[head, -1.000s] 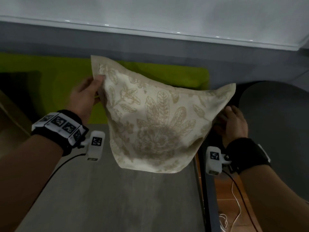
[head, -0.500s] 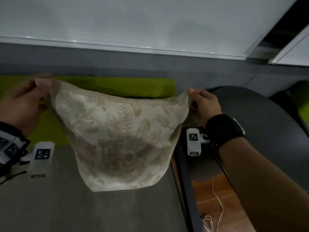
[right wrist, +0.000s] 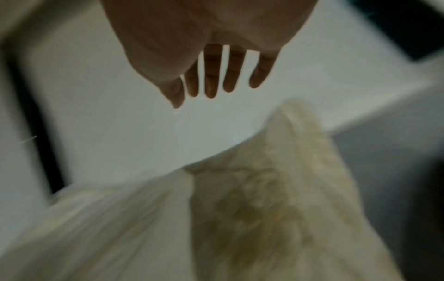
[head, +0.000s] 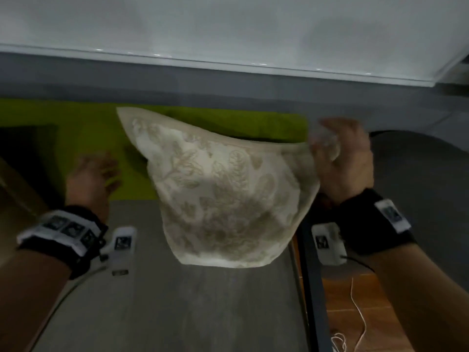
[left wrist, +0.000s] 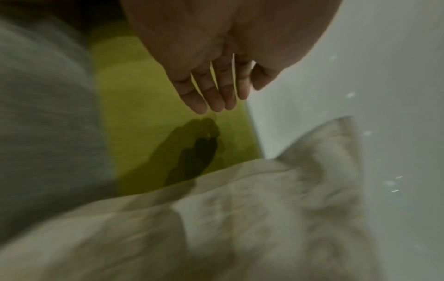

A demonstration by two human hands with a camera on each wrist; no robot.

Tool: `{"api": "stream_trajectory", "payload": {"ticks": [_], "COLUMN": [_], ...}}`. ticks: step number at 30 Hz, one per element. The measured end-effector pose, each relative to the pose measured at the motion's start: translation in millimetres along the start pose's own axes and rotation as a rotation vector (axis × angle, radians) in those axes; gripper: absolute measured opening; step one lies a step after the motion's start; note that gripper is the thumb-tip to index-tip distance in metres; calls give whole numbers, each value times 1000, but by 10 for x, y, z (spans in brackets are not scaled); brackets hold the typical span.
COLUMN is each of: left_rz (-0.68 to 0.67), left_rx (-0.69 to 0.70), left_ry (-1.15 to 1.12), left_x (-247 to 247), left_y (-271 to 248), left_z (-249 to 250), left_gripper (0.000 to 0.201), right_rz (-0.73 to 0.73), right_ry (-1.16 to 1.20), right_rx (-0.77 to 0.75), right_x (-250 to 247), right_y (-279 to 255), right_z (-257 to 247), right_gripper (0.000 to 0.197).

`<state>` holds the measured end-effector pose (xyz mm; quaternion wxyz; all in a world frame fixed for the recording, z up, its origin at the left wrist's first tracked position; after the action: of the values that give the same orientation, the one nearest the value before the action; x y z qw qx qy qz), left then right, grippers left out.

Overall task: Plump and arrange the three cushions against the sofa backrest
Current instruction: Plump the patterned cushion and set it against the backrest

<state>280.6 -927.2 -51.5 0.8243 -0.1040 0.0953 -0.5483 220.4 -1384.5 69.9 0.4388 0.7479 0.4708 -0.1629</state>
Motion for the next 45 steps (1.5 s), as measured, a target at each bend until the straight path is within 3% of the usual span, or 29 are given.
{"api": "stream_trajectory", "payload": {"ticks": [2,4,7,9,11,14,17,19,22,24,26,29,30,31,33,34,35,38,40,42,44,45], "left_rz": [-77,-231,-542,-680,-686,-526,-311,-198,-19,65,75,-55,-138,-235,-394,-451,-503,-602,-588,-409,-166,-125], "left_rx": [-221,-490,-589,-634,-587,-465,-247,-66,225,450,637,950,1068,1188,1389,1449,1483,1416,1284,949,491,267], "left_ry": [70,226,565,512,380,95,-81,-147,-168,-101,120,601,698,760,823,851,899,1058,988,799,633,571], "left_x": [-219,-237,84,468,743,861,704,573,446,418,429,617,726,852,1092,1196,1309,1556,1522,1258,829,646], "left_y": [-288,-763,-1421,-1683,-1741,-1713,-1669,-1593,-1508,-1529,-1540,-1584,-1616,-1658,-1771,-1824,-1866,-1853,-1712,-1399,-1040,-891], "left_z": [-664,-1405,-2151,-2301,-2200,-1898,-1435,-1032,-259,333,800,1217,1259,1262,1181,1108,1034,789,702,661,462,276], "left_gripper": [23,19,18,68,81,85,72,77,67,50,39,37,34,33,36,38,40,49,55,65,92,108], "right_rz": [-250,-442,-670,-715,-718,-692,-510,-404,-397,-513,-544,-194,-105,-98,-233,-286,-304,-238,-241,-258,-272,-292], "right_ry": [52,-1,-200,-234,-268,-233,-23,303,641,556,363,243,268,314,536,656,726,732,674,676,758,796], "right_rx": [-354,-453,-125,81,137,163,252,368,558,577,464,285,224,170,218,280,346,553,592,623,684,706], "right_x": [296,628,909,909,862,740,490,407,493,549,430,-42,-139,-146,106,273,431,692,787,829,828,823], "right_y": [-270,-482,-549,-484,-425,-466,-571,-750,-1092,-1244,-1311,-1264,-1248,-1207,-1128,-1100,-1093,-1199,-1310,-1395,-1431,-1442], "right_z": [-485,-680,-495,-326,-257,-201,13,120,59,14,-45,-207,-271,-340,-306,-258,-181,134,282,378,454,494], "right_gripper": [38,53,116,142,148,143,130,120,91,69,51,35,38,64,137,153,154,115,90,87,94,98]}}
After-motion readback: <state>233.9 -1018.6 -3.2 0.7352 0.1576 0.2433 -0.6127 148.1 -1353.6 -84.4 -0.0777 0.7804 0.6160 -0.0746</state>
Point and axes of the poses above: each hand's wrist, its own y-axis towards the middle knuckle, its own x-axis out of the palm, z = x × y, the point moved 6 cm from there along y, towards the middle knuckle, and after that the axes turned 6 degrees about y, right-handed, at the moved point
